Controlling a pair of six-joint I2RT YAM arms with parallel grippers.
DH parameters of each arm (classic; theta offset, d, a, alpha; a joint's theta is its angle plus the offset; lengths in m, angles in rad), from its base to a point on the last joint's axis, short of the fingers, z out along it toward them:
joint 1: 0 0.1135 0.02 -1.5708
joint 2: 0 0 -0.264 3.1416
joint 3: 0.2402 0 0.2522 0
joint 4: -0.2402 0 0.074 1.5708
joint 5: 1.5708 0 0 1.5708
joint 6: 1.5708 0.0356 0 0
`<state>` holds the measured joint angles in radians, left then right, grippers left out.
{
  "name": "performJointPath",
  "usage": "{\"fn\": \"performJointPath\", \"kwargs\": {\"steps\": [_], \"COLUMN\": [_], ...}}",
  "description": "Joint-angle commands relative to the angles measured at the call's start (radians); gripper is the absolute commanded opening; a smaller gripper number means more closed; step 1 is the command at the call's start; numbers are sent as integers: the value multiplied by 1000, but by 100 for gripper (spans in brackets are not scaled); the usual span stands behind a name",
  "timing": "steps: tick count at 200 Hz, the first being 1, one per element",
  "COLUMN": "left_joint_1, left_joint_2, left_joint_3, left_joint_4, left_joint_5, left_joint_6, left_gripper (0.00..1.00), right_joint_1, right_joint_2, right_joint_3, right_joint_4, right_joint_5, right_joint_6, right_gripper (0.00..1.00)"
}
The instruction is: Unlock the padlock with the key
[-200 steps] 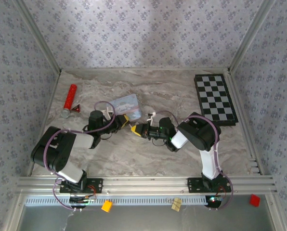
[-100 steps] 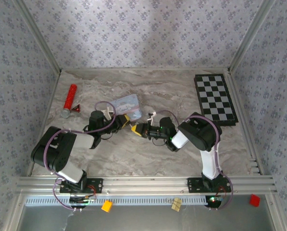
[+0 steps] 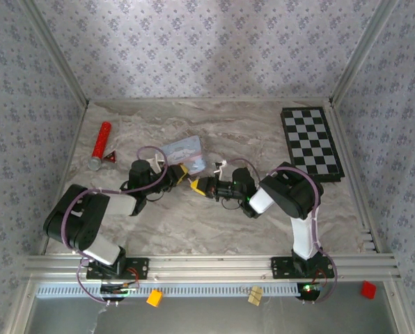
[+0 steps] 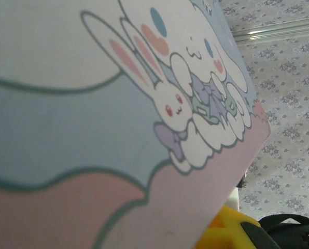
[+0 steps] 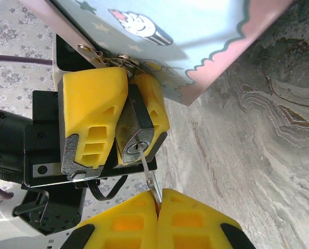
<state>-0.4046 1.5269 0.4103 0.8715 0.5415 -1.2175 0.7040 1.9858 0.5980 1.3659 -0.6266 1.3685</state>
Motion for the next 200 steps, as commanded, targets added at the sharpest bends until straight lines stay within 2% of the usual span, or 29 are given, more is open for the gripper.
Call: {"fn": "performJointPath", "kwargs": {"steps": [1, 114, 200], "left_joint_1": [-39, -60, -79], "left_joint_2": [-50, -29, -23], "left_joint_3": [0, 1, 6], "left_joint_4": [66, 79, 72], "left_joint_5": [77, 74, 67], "left_joint_6": [-3, 0, 2], "left_gripper": [0, 0, 0], "right_joint_1": [-8, -37, -65], "right_joint_2": [-31, -42, -19], "right_joint_3": [41, 84, 56], "right_joint_4": [29, 28, 27], "right_joint_5": [10, -22, 19], "right_joint_6": [21, 48, 33], "right_gripper": [0, 0, 0]}}
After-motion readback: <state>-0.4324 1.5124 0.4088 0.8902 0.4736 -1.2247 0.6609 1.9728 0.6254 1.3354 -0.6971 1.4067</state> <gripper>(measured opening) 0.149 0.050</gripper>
